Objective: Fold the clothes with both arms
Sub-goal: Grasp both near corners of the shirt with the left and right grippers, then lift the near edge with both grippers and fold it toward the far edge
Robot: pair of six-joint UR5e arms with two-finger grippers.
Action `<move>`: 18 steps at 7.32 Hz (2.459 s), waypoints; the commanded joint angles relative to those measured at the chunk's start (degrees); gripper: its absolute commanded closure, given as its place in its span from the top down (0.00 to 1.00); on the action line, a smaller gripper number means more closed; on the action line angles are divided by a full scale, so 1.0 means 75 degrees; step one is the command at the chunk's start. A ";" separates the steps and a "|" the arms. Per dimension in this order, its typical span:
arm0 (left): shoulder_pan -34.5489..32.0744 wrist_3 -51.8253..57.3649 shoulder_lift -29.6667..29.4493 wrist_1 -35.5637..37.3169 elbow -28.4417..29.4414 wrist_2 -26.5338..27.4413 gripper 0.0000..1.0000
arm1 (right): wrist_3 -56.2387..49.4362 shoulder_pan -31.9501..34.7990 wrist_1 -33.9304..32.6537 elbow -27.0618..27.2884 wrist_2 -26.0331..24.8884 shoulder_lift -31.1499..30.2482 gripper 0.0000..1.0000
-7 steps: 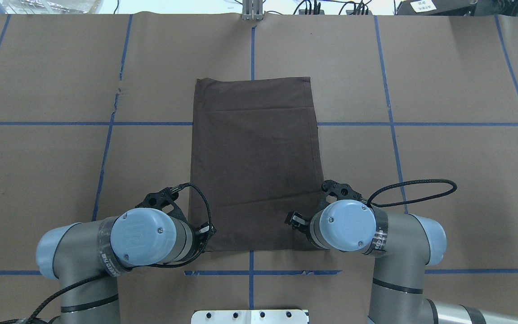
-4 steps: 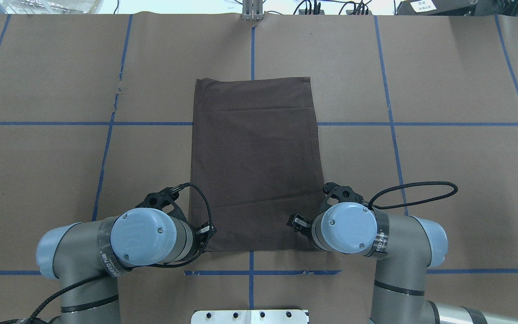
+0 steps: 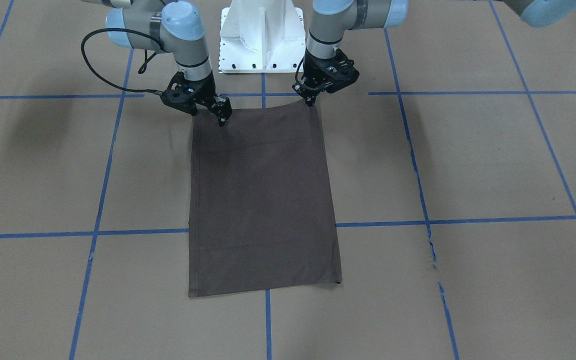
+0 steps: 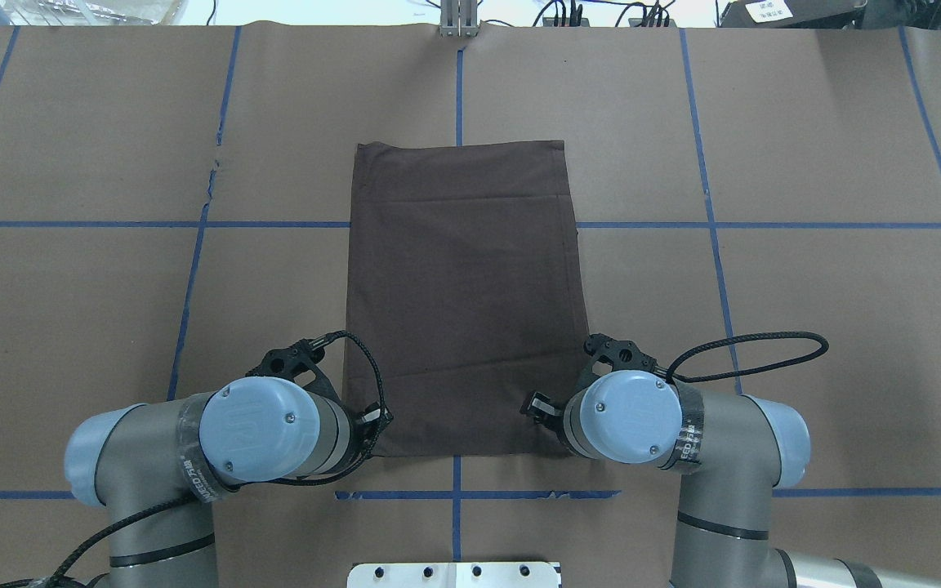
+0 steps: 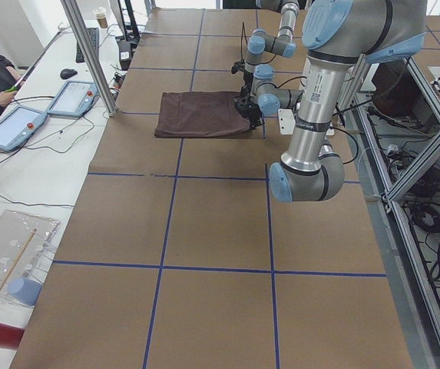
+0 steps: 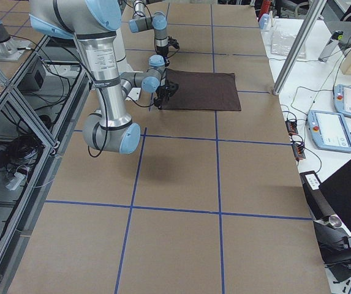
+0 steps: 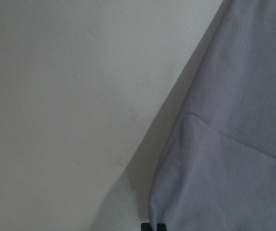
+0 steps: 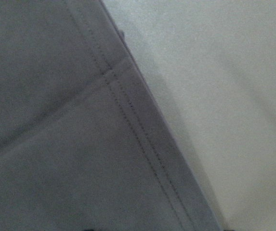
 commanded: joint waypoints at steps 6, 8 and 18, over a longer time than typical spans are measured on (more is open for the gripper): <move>-0.0002 0.0000 0.0000 0.0012 -0.0024 0.0000 0.00 | -0.0012 -0.0007 -0.0045 0.0037 0.0005 0.0193 0.00; -0.0002 0.0000 0.0000 0.0012 -0.0036 0.0000 0.00 | -0.0012 0.0028 -0.0033 0.0049 0.0005 0.0205 0.00; 0.1170 -0.0152 0.0000 0.1617 -0.2450 0.0000 0.00 | -0.0106 -0.0428 -0.0080 0.2097 0.0320 -0.0731 0.00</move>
